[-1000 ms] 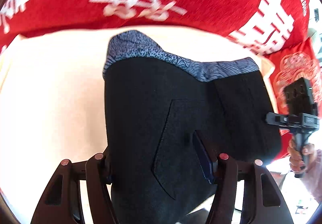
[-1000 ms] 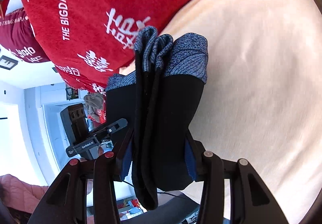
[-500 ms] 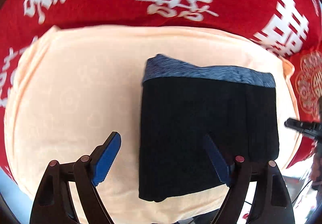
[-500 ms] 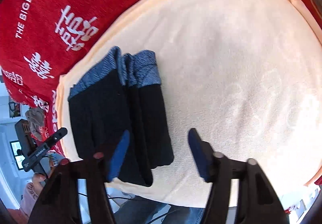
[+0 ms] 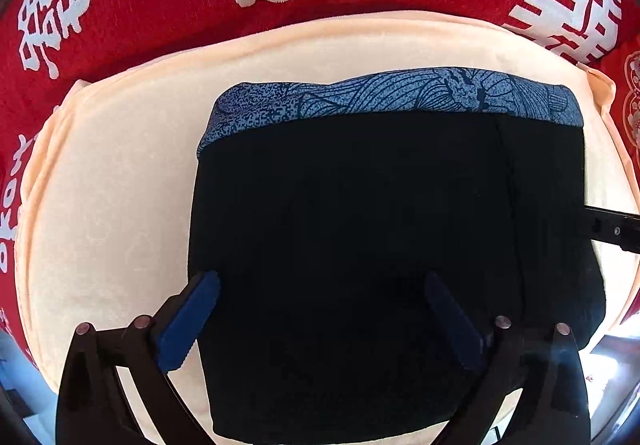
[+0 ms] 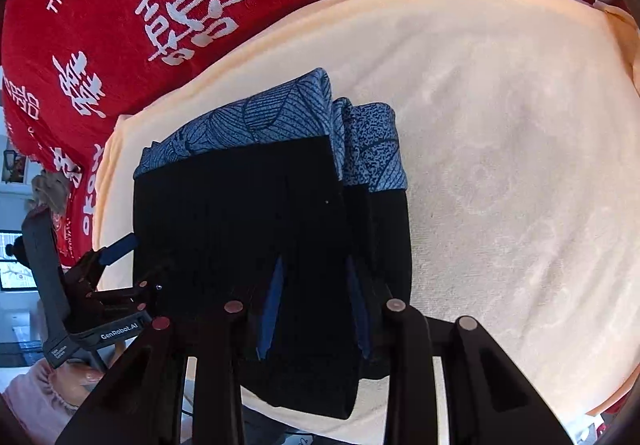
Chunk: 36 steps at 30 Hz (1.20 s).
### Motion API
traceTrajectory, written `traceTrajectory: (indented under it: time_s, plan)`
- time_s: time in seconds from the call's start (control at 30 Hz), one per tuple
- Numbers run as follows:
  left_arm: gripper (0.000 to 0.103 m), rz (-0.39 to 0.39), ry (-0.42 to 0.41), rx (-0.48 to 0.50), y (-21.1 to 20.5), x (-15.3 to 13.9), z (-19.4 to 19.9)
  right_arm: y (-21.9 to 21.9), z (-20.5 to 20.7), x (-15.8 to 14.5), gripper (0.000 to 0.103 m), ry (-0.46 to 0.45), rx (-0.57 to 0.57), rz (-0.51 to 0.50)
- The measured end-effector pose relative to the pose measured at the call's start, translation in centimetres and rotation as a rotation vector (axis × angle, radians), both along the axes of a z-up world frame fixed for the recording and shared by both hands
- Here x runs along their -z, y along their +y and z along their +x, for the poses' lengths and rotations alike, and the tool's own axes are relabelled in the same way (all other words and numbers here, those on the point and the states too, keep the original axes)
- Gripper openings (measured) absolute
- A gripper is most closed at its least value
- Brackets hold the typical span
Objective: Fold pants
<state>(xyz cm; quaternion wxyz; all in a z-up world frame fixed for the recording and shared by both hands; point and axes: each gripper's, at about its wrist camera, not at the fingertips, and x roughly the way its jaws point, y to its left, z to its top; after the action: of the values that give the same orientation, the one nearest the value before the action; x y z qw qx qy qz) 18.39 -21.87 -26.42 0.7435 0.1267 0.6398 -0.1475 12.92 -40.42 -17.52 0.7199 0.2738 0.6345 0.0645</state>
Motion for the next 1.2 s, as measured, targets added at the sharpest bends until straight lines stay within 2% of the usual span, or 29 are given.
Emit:
traceTrajectory:
  time_s: [0.17,0.33,0.4,0.5,0.57,0.63,0.7,0.87,1.13,1.2]
  plan:
    - [0.103,-0.02,0.065,-0.052,0.3,0.8,1.5,0.4,0.4,-0.4,0.034,0.005,-0.035,-0.033]
    - [0.103,-0.031,0.005,-0.058,0.2,0.5,1.0,0.5,0.1,-1.3,0.038,0.021,-0.011,-0.119]
    - [0.103,-0.051,-0.008,-0.075,0.6,0.5,0.8,0.1,-0.3,-1.5,0.056,0.045,0.021,-0.162]
    - [0.103,-0.063,-0.004,-0.089,1.1,0.5,0.7,-0.8,-1.7,-1.9,0.056,0.059,0.09,-0.094]
    - [0.103,-0.052,-0.003,-0.083,1.4,0.3,0.6,-0.7,-2.9,-2.2,0.059,0.071,0.109,-0.085]
    - [0.103,-0.025,-0.017,-0.061,1.5,-0.5,0.4,-0.1,-4.2,-2.5,0.067,0.083,0.112,-0.086]
    - [0.103,0.017,-0.026,-0.028,0.9,-1.6,-0.1,0.5,-5.4,-2.9,0.081,0.089,0.122,-0.078]
    - [0.103,0.037,-0.013,0.013,1.9,-4.7,-2.5,2.4,-8.0,-3.8,0.082,0.109,0.141,-0.077]
    - [0.103,0.065,0.027,0.035,4.9,-9.8,-6.8,5.3,-9.7,-6.9,0.103,0.098,0.146,-0.133]
    - [0.103,0.082,0.016,0.044,4.3,-10.1,-7.4,5.9,-9.8,-7.9,0.103,0.091,0.149,-0.137]
